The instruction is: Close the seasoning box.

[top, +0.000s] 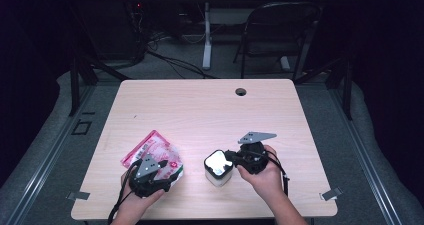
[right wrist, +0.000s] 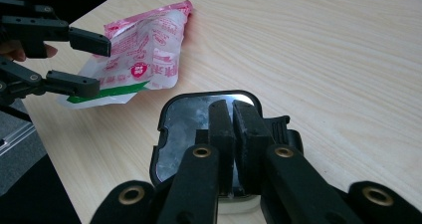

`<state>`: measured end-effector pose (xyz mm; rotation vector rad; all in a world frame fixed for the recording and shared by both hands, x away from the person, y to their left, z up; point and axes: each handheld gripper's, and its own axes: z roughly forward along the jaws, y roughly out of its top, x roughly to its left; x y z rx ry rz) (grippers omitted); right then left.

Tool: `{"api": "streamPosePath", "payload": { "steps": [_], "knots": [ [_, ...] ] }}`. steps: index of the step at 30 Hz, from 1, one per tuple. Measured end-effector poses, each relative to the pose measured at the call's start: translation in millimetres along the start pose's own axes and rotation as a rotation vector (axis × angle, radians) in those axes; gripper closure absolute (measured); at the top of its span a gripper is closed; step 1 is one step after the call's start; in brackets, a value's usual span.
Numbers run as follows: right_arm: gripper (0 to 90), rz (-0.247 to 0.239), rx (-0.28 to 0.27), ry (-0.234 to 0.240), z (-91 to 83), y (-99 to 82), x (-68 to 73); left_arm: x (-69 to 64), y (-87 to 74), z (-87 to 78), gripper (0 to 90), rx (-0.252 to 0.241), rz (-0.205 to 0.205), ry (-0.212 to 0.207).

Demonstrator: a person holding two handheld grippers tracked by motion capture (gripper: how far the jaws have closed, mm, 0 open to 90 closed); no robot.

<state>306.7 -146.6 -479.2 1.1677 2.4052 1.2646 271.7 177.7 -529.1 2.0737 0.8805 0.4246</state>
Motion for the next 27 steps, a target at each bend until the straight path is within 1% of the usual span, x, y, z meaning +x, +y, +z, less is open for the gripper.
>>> {"api": "streamPosePath", "payload": {
  "steps": [4, 10, 12, 15, 17, 20, 25, 26, 27],
  "knots": [
    [85.2, -0.002, 0.012, 0.010, 0.9, -0.3, 1.6, 0.6, 0.2, -0.6, 40.7, -0.002, -0.002, 0.000],
    [82.8, -0.011, 0.003, 0.021, 2.5, -0.9, 3.6, 1.2, 0.5, -1.4, 40.7, -0.004, -0.004, 0.002],
    [80.5, -0.018, 0.003, 0.033, 2.8, -0.6, 4.4, 1.8, 0.7, -2.2, 40.7, -0.007, -0.006, 0.002],
    [78.0, -0.021, 0.004, 0.035, 3.3, -0.6, 5.9, 2.7, 1.0, -2.9, 40.7, -0.009, -0.010, 0.000],
    [75.7, -0.027, 0.001, 0.039, 4.1, -0.9, 6.4, 3.1, 1.0, -2.9, 40.8, -0.014, -0.022, -0.004],
    [71.3, -0.033, 0.000, 0.035, 4.4, -1.0, 7.7, 4.2, 1.2, -3.8, 40.7, -0.016, -0.027, -0.005],
    [65.8, -0.047, -0.008, 0.051, 3.9, -0.9, 9.1, 7.0, 1.2, -5.7, 40.8, -0.026, -0.042, -0.005],
    [64.7, -0.043, -0.012, 0.052, 4.2, -1.0, 9.6, 7.6, 1.0, -6.1, 40.7, -0.031, -0.050, -0.004],
    [63.8, -0.043, -0.012, 0.054, 4.2, -0.9, 9.8, 7.6, 1.0, -6.1, 40.8, -0.031, -0.050, -0.004]
  ]
}}
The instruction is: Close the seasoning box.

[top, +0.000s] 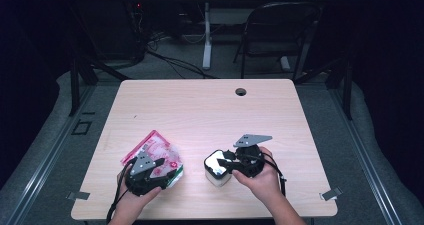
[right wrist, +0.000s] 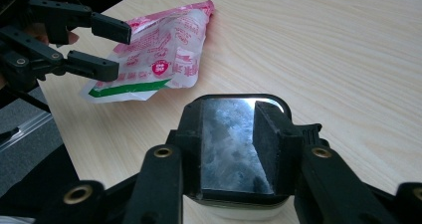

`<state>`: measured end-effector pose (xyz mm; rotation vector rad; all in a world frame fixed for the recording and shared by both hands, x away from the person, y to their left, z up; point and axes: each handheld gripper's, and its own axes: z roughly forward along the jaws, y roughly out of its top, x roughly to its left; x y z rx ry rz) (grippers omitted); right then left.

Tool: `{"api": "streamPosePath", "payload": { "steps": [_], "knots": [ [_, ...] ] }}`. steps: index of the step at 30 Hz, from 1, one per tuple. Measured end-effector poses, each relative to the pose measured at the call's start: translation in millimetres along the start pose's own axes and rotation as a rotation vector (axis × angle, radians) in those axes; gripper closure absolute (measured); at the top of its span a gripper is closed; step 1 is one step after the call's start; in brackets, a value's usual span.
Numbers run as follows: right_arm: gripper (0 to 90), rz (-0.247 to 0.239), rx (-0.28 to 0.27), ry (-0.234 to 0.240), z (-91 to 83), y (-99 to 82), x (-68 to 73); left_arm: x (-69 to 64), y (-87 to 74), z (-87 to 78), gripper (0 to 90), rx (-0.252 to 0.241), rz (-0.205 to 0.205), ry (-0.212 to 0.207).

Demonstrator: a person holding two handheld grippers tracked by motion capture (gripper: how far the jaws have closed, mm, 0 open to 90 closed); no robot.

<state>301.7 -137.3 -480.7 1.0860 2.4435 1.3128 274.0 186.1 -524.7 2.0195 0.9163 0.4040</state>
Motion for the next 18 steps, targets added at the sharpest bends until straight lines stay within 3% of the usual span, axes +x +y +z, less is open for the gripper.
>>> {"api": "streamPosePath", "payload": {
  "steps": [6, 18],
  "knots": [
    [61.4, -0.006, 0.007, 0.001, -0.4, 0.3, 0.5, 5.3, 0.0, -3.5, 40.8, -0.016, -0.034, 0.000],
    [53.7, -0.003, -0.019, -0.013, -3.2, 0.8, -1.5, 14.1, -0.7, -6.5, 40.7, -0.021, -0.060, 0.012]
  ]
}}
